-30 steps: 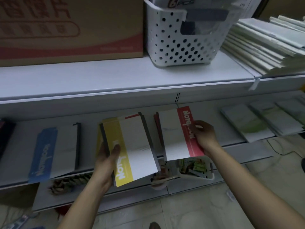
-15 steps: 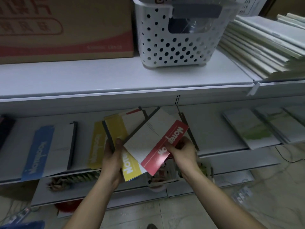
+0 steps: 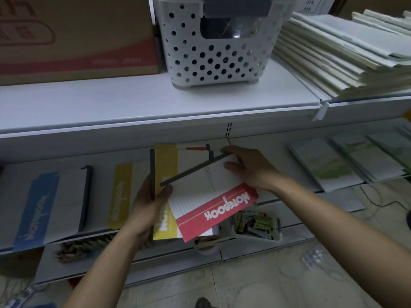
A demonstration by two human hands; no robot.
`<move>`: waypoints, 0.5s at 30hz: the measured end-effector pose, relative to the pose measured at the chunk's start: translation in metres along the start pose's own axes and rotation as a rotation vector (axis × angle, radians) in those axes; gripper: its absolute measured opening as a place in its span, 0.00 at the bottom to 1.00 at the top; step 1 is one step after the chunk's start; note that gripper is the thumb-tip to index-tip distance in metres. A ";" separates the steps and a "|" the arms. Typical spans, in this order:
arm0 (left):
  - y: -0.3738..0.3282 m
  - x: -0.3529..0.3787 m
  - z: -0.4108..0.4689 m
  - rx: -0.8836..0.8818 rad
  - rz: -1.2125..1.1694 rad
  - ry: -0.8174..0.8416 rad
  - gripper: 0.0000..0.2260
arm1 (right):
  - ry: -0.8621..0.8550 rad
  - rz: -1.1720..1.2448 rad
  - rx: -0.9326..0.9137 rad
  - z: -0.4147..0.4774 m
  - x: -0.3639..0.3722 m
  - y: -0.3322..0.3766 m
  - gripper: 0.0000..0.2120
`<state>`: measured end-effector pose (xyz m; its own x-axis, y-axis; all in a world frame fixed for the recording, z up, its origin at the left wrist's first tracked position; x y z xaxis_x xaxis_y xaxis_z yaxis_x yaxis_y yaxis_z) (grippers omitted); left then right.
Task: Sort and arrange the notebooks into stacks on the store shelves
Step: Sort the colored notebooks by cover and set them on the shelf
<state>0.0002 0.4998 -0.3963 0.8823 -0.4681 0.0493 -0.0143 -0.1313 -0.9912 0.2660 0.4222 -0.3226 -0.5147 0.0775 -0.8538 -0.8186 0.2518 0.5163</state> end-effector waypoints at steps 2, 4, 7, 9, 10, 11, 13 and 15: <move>0.004 -0.004 0.003 -0.011 -0.059 -0.065 0.13 | 0.016 -0.052 -0.019 0.003 -0.005 -0.002 0.09; 0.011 -0.013 0.004 -0.045 -0.113 -0.153 0.14 | -0.024 0.058 0.022 0.002 -0.005 -0.018 0.04; 0.018 -0.028 0.003 -0.033 -0.196 -0.292 0.17 | -0.174 0.681 0.271 -0.016 0.006 -0.061 0.02; 0.016 -0.035 0.001 -0.007 -0.219 -0.337 0.18 | -0.310 0.836 0.438 -0.032 0.017 -0.088 0.04; 0.018 -0.039 0.001 -0.008 -0.224 -0.353 0.18 | -0.341 0.837 0.503 -0.039 0.024 -0.095 0.05; 0.019 -0.041 0.001 -0.010 -0.221 -0.360 0.18 | -0.353 0.813 0.556 -0.044 0.034 -0.101 0.05; 0.020 -0.041 0.001 -0.014 -0.220 -0.366 0.18 | -0.352 0.737 0.633 -0.052 0.052 -0.104 0.06; 0.017 -0.035 0.000 -0.005 -0.190 -0.352 0.17 | -0.376 0.587 0.668 -0.058 0.061 -0.101 0.09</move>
<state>-0.0313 0.5140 -0.4145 0.9766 -0.1075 0.1860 0.1632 -0.1917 -0.9678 0.3023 0.3451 -0.4231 -0.5856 0.6406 -0.4967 -0.0831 0.5621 0.8229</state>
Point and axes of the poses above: each hand's wrist, its own z-axis towards the middle knuckle, its own x-axis out of the palm, y = z × x, the point moved 6 cm from there along z, towards the middle knuckle, and after that the axes turned 3 degrees about -z, right-handed, at the moved point
